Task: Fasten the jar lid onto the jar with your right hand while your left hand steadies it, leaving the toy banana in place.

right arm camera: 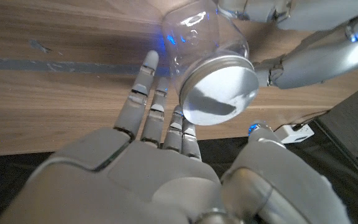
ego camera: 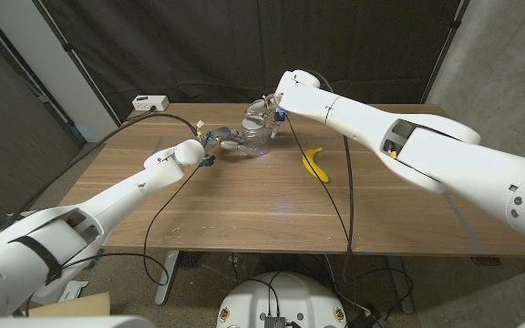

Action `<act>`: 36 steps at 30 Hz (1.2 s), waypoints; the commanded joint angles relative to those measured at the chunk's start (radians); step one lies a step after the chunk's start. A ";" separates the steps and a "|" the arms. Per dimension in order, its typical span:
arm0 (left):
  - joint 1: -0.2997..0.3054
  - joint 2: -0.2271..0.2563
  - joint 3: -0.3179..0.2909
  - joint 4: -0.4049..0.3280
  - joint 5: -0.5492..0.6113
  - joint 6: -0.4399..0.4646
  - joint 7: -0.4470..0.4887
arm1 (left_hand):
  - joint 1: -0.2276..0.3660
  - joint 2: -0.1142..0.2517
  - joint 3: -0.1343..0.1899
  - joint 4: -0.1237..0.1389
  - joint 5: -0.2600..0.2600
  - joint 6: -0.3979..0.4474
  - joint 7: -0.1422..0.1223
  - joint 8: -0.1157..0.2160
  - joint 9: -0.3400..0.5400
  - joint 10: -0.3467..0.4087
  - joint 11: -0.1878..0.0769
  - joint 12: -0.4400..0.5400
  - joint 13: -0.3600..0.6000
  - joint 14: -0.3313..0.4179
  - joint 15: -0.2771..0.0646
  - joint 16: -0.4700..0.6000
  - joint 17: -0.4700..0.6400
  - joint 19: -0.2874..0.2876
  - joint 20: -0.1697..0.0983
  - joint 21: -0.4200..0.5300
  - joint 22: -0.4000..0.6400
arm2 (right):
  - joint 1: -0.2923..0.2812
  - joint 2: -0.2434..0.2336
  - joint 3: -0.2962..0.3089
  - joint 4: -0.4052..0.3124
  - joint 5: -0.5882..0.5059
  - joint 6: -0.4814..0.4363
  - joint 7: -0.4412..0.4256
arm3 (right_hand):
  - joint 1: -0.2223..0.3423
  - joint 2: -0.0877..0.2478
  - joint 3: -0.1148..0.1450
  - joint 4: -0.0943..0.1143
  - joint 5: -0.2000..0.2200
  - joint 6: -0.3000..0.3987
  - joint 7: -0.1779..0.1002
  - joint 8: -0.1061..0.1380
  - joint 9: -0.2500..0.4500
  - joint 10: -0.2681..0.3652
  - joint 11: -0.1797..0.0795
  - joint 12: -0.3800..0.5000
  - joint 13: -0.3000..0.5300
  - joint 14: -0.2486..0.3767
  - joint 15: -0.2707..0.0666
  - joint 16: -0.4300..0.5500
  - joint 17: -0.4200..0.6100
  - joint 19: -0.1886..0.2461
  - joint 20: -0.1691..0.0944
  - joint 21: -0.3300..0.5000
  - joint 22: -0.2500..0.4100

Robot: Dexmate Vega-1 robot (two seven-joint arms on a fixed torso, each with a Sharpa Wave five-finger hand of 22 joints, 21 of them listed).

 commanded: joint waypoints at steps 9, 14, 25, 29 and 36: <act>-0.022 -0.012 0.013 0.038 0.004 -0.020 -0.016 | 0.133 0.148 0.006 0.000 0.006 0.243 -0.042 -0.001 0.003 0.096 -0.030 0.002 0.006 -0.002 -0.170 -0.002 0.001 0.003 0.006 0.008 0.000 | -0.095 -0.220 0.032 -0.219 -0.130 0.454 -0.142 | -0.057 -0.029 -0.068 -0.021 0.031 -0.267 -0.063 0.003 -0.001 -0.285 -0.031 0.007 0.017 -0.358 -0.009 0.005 -0.035 -0.375 0.004 -0.016 0.006; -0.023 -0.011 0.013 0.036 0.005 -0.022 -0.016 | 0.133 0.148 0.005 0.000 0.006 0.243 -0.043 -0.002 0.003 0.096 -0.030 0.001 0.005 -0.002 -0.169 -0.001 0.001 0.002 0.007 0.008 0.000 | -0.104 -0.250 0.047 -0.217 -0.216 0.632 -0.144 | -0.013 -0.026 -0.059 -0.051 0.034 -0.310 -0.091 0.012 0.000 -0.318 -0.073 0.016 0.023 -0.362 -0.035 0.018 -0.037 -0.390 0.002 -0.005 0.009; -0.017 -0.006 0.011 0.023 0.004 -0.020 -0.015 | 0.132 0.148 0.002 0.002 0.005 0.243 -0.041 -0.005 0.003 0.096 -0.029 0.001 0.006 -0.003 -0.169 0.000 0.001 0.000 0.006 0.009 0.000 | -0.025 -0.237 0.037 -0.189 -0.352 0.726 0.104 | 0.222 0.026 0.023 -0.171 0.040 -0.364 -0.118 0.033 0.010 -0.367 -0.210 0.053 0.046 -0.343 -0.066 0.029 -0.039 -0.259 0.001 0.028 0.013; -0.014 -0.005 0.010 0.017 0.003 -0.018 -0.015 | 0.131 0.148 0.002 0.002 0.005 0.245 -0.043 -0.005 0.003 0.096 -0.029 0.001 0.006 -0.003 -0.168 0.000 0.001 0.001 0.004 0.009 0.000 | 0.017 -0.206 0.019 -0.141 -0.389 0.739 0.203 | 0.286 0.022 0.041 -0.178 0.045 -0.403 -0.125 0.026 0.015 -0.420 -0.239 0.050 0.052 -0.421 -0.054 0.006 -0.039 -0.272 0.004 0.009 0.009; -0.003 0.000 0.007 -0.005 0.003 -0.002 -0.012 | 0.130 0.148 0.001 0.003 0.005 0.248 -0.042 -0.006 0.004 0.098 -0.029 0.001 0.006 -0.002 -0.168 0.000 0.001 0.000 0.004 0.010 0.000 | 0.087 -0.131 -0.026 -0.019 -0.468 0.782 0.291 | 0.354 0.042 0.071 -0.177 0.041 -0.405 -0.212 0.037 0.021 -0.472 -0.267 0.049 0.058 -0.490 -0.049 0.005 -0.036 -0.315 0.005 -0.008 0.007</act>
